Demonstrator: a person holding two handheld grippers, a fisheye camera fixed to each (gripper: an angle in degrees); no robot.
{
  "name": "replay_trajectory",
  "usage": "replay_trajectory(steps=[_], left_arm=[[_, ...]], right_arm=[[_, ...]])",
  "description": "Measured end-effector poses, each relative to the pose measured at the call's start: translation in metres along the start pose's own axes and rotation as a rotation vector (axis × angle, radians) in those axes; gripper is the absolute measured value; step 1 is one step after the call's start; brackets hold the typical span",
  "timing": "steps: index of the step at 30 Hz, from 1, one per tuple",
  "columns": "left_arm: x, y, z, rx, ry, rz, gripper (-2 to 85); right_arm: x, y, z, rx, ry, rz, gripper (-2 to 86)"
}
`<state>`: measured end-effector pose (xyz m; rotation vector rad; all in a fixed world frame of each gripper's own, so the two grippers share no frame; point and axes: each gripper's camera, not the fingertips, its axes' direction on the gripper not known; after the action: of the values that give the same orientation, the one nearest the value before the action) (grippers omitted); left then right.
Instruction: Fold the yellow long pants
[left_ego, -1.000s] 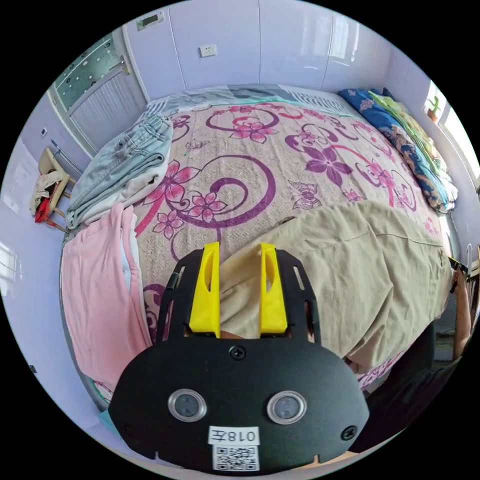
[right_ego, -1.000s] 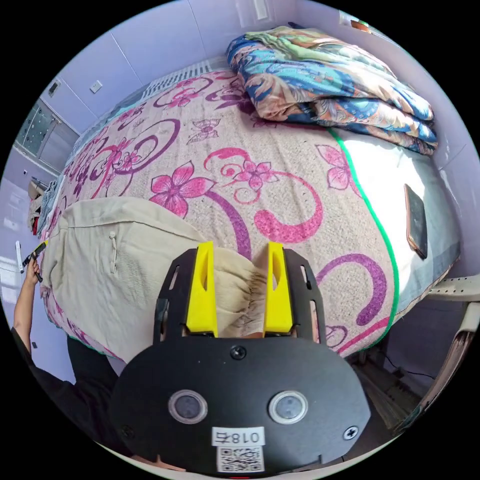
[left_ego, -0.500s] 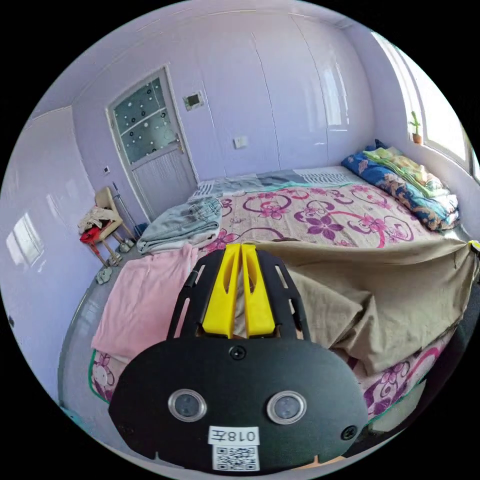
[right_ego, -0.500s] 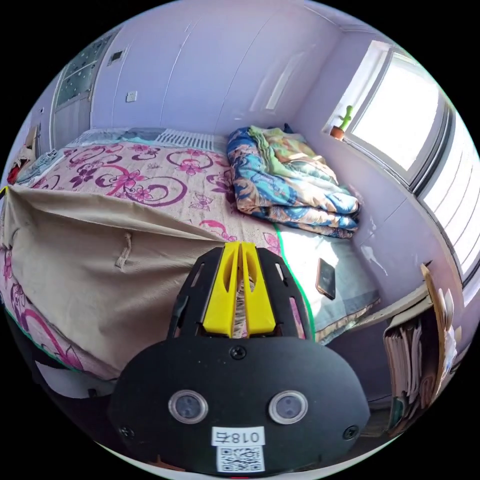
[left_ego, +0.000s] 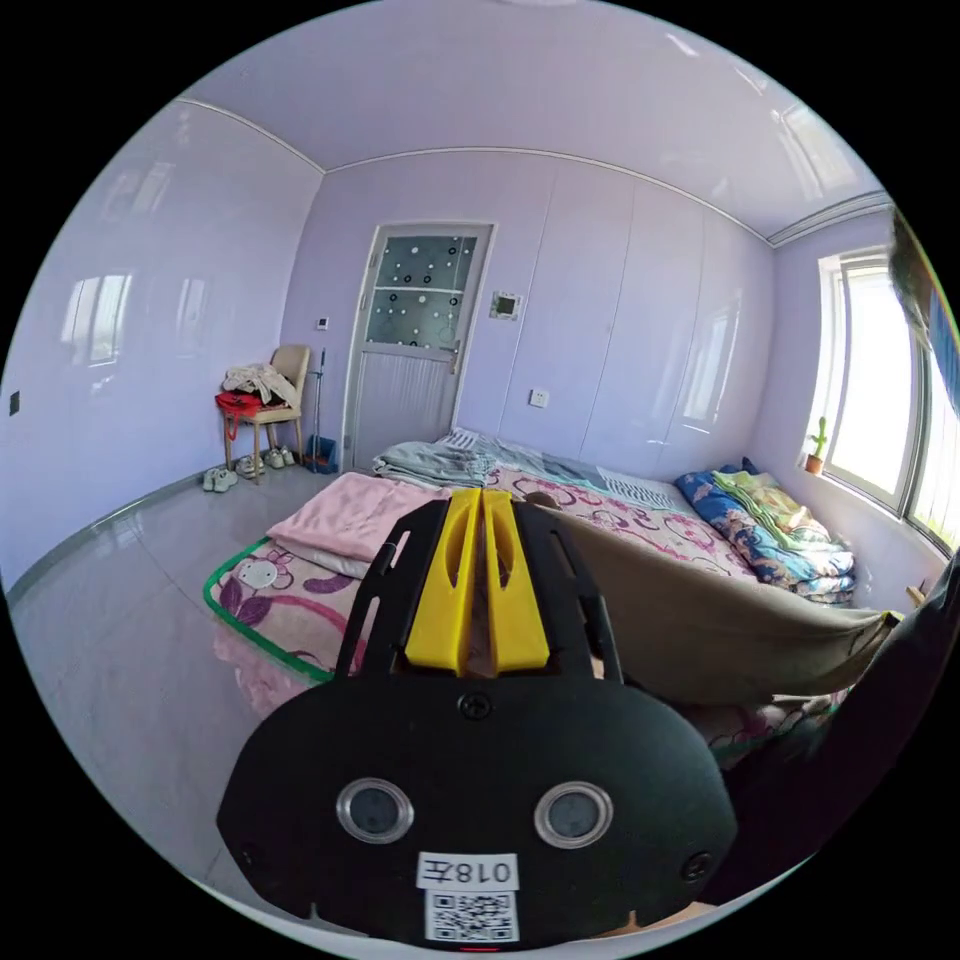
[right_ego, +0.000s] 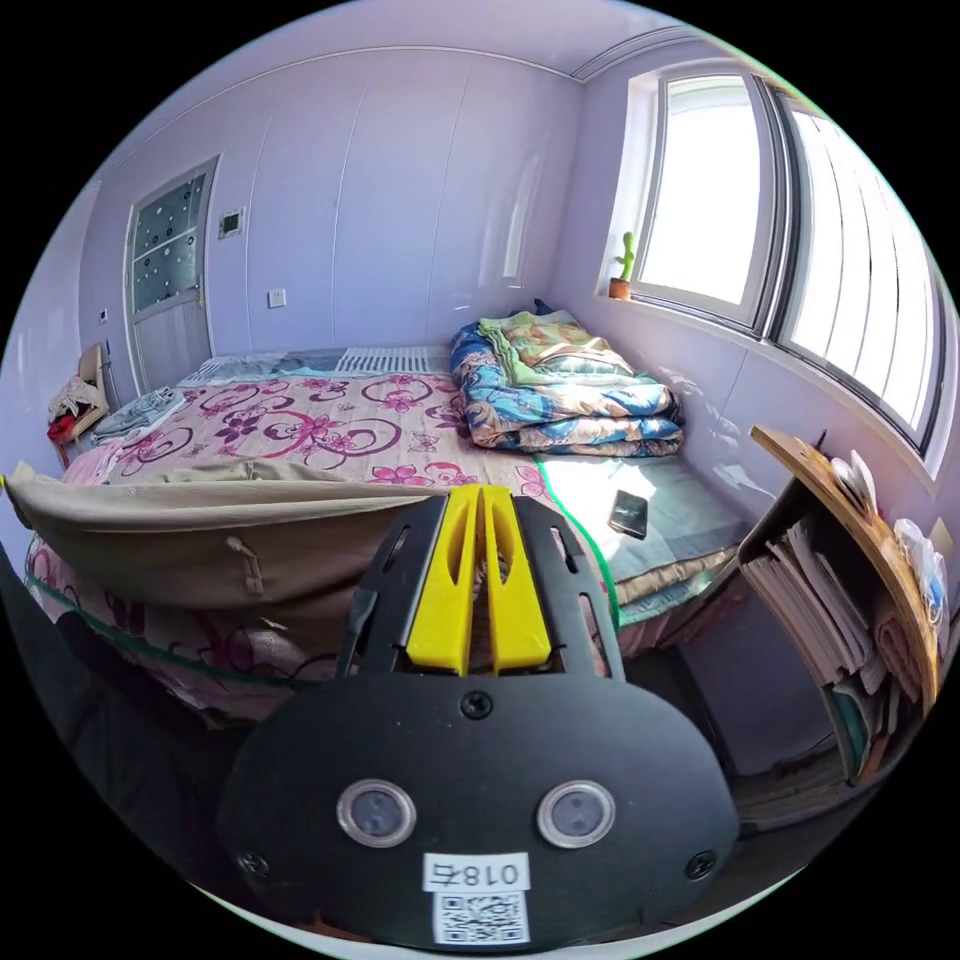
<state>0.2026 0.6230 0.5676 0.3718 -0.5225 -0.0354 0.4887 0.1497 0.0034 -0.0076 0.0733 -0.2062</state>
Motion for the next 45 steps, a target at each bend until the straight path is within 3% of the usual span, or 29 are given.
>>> replay_trajectory(steps=[4,8,10,12,15,17,20,23,27,35,38,42,45], left_arm=[[-0.004,-0.009,0.03,-0.068,0.065,0.033,-1.0],[-0.003,-0.026,0.176,-0.202,0.15,-0.052,-1.0],[0.009,-0.06,0.235,-0.172,0.186,-0.114,-1.0],[0.04,-0.155,0.268,-0.029,0.236,-0.127,-1.0],[0.081,-0.292,0.237,0.232,0.283,-0.013,-1.0],[0.087,-0.342,0.204,0.396,0.319,0.006,-1.0],[0.078,-0.374,0.178,0.468,0.321,0.028,-1.0],[0.052,-0.35,0.194,0.371,0.308,0.073,-1.0],[-0.011,-0.247,0.252,0.12,0.268,0.042,-1.0],[-0.106,0.0,0.331,-0.564,0.096,-0.137,-1.0],[-0.125,0.025,0.317,-0.525,0.144,-0.221,-1.0],[-0.142,0.0,0.289,-0.418,0.211,-0.184,-1.0],[-0.15,-0.007,0.26,-0.391,0.204,-0.105,-1.0]], right_arm=[[0.021,-0.006,-0.009,-0.016,-0.033,0.034,-0.9],[0.01,-0.033,0.076,-0.093,-0.105,0.043,-0.9],[0.0,-0.074,0.117,-0.069,-0.069,0.04,-0.9],[0.001,-0.135,0.133,0.018,-0.057,0.109,-0.9],[0.019,-0.25,0.093,0.286,-0.024,0.236,-0.9],[0.033,-0.312,0.041,0.494,-0.01,0.264,-0.9],[0.043,-0.342,0.008,0.59,-0.064,0.235,-0.9],[0.038,-0.324,0.013,0.563,-0.128,0.168,-0.9],[0.025,-0.263,0.05,0.449,-0.222,0.094,-0.9],[-0.035,-0.08,0.185,-0.24,-0.25,0.066,-0.8],[-0.033,-0.056,0.203,-0.349,-0.199,0.116,-0.8],[-0.005,-0.077,0.191,-0.278,-0.246,0.212,-0.8],[0.009,-0.097,0.174,-0.217,-0.305,0.148,-0.8]])
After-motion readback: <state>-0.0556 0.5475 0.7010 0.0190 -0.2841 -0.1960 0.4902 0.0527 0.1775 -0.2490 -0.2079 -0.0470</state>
